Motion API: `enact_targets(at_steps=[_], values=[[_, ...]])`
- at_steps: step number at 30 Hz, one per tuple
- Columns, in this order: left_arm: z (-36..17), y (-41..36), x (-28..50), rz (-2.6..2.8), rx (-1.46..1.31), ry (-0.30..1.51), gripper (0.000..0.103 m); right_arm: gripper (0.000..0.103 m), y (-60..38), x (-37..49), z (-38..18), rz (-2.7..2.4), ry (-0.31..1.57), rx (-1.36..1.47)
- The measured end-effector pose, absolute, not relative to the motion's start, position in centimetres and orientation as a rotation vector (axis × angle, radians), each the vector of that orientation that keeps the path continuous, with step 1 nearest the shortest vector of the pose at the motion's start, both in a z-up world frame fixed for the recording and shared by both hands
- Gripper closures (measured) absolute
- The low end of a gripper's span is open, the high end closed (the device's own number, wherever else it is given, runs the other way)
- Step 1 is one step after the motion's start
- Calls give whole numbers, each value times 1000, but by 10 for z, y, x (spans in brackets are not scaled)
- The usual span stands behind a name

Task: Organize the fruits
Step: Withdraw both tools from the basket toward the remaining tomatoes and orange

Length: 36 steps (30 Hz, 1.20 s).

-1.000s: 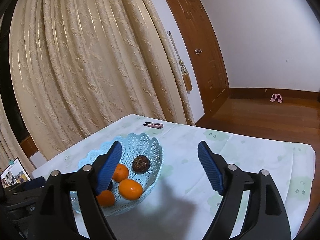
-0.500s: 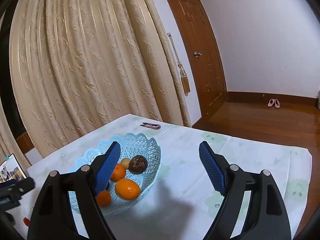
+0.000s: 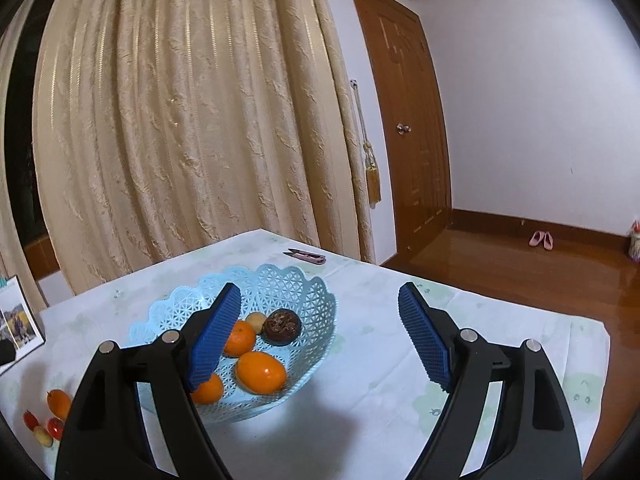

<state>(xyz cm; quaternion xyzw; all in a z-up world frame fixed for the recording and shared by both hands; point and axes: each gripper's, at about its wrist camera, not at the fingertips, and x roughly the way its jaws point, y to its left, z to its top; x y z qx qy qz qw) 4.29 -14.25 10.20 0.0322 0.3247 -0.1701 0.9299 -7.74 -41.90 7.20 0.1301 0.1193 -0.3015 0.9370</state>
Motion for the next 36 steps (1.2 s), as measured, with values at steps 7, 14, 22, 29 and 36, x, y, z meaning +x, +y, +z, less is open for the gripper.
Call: enact_targets(at_steps=[7,14,22,29,36], values=[[104,-107,50,-285,37,675,10,20,-403,-76,71,-569,263,262],[99,-73,65,-250,1,720,10,16,-385,-74,69,-479,297,262],[65,-45,80,-209,-25,828,11,16,-372,-70,69,-433,309,227],[37,-46,83,-189,-8,896,27,16,-375,-69,69,-427,316,244],[23,-55,84,-202,19,914,32,16,-377,-69,69,-417,322,252]])
